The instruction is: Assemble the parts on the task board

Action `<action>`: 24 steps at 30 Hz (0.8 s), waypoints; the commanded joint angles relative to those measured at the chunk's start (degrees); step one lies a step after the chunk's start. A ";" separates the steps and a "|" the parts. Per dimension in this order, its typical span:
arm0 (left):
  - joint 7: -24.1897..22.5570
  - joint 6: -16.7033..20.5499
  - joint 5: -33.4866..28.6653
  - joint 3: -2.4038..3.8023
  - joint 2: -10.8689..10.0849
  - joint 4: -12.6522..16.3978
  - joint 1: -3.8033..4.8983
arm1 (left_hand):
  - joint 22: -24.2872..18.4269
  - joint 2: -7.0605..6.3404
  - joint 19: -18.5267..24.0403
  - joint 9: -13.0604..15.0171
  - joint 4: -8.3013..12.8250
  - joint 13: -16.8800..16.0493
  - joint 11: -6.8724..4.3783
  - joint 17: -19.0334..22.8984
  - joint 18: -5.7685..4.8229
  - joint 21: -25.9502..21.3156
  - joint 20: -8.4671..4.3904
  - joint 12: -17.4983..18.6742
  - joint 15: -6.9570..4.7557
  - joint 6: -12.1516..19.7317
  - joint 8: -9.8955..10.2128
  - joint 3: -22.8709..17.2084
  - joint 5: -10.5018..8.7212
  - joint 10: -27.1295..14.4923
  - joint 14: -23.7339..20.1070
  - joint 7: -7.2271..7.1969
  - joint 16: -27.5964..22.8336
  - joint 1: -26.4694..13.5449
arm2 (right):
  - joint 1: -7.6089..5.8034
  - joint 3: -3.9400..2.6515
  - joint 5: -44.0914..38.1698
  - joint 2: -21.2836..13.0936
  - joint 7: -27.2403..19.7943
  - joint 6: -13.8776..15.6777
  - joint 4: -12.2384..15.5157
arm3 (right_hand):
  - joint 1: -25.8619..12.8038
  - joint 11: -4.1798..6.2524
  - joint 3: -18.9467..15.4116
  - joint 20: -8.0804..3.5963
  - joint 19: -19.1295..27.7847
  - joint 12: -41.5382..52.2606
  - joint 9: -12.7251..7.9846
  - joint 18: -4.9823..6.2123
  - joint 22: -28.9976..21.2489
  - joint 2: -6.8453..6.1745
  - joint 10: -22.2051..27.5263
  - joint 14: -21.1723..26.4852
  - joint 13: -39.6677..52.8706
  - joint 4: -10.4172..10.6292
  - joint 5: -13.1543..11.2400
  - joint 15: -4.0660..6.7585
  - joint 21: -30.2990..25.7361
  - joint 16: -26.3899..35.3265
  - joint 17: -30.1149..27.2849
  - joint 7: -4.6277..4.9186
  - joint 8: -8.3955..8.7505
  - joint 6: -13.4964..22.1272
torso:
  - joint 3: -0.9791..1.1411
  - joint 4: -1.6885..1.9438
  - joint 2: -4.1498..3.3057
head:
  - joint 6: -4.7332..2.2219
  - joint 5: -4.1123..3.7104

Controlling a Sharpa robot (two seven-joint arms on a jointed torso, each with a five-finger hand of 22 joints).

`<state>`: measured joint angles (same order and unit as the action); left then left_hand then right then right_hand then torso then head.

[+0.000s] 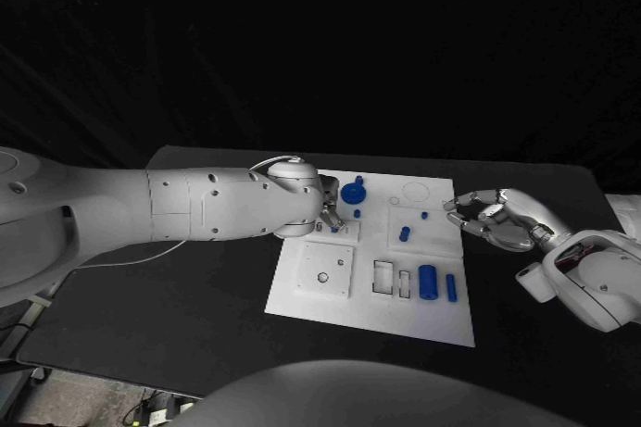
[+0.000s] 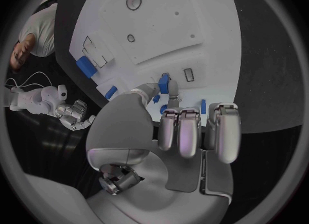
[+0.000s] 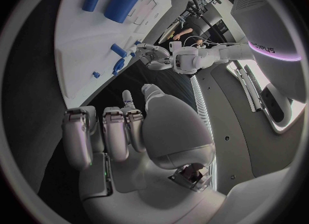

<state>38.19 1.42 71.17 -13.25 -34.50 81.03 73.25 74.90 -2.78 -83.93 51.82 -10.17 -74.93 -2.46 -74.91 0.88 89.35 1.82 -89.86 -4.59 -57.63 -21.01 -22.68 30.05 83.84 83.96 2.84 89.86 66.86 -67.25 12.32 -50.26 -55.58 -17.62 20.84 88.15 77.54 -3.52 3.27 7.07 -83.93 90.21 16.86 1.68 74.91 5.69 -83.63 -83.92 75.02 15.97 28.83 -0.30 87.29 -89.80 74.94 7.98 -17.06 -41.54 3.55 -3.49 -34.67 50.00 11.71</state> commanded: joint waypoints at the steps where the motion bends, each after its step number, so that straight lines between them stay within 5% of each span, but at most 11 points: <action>1: -0.46 1.23 0.81 0.01 0.13 0.04 -0.17 | 14.74 0.49 -5.52 1.11 0.25 -15.07 -0.08 -15.09 -0.64 -0.27 -0.32 -0.14 -0.45 -2.09 -0.34 -0.11 0.09 6.16 6.04 -1.59 0.14 0.14 | 0.07 0.01 -0.19 0.08 -0.39 -0.54 -0.03 | 0.46 0.15 0.35 -0.15 -2.72 -0.21 0.01 -0.60 13.67 0.05 -6.37 -6.08 14.98 0.01 0.37 -0.20 -0.38 -0.20 15.06 0.14 0.00 0.42 | 0.01 -0.03 0.04 | 0.00 0.07; 24: -0.28 -1.57 2.97 0.01 0.36 0.01 -0.96 | 14.41 0.26 -5.03 1.07 0.53 -15.07 -0.13 -15.09 -0.42 -1.12 -0.39 -0.14 -0.54 -2.08 -0.13 -0.11 -0.38 6.16 6.04 -1.65 0.14 0.25 | 0.15 0.02 -0.16 -0.10 -0.26 -0.85 0.10 | 0.56 0.15 0.49 -0.14 -2.73 -0.21 0.00 -0.60 13.67 -0.01 -6.37 -6.08 14.98 0.00 0.58 -0.20 -0.38 -0.20 15.06 0.15 0.01 0.46 | -0.02 -0.02 -0.03 | 0.00 0.22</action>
<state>38.17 1.78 72.83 -13.05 -34.33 81.05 72.70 74.91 -2.76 -83.93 53.03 -10.07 -74.93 -2.44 -74.90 0.88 88.40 1.82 -89.86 -4.60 -57.64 -21.17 -22.78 29.89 83.85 83.96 2.84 89.86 66.87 -67.16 12.33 -50.24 -55.66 -17.62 20.80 88.16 77.54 -3.52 3.26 7.07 -83.93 90.24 16.85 1.68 74.95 5.68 -83.63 -83.92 75.10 15.97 29.18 -0.30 87.30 -89.80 74.92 8.17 -17.06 -41.35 3.53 -3.50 -34.69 50.00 11.95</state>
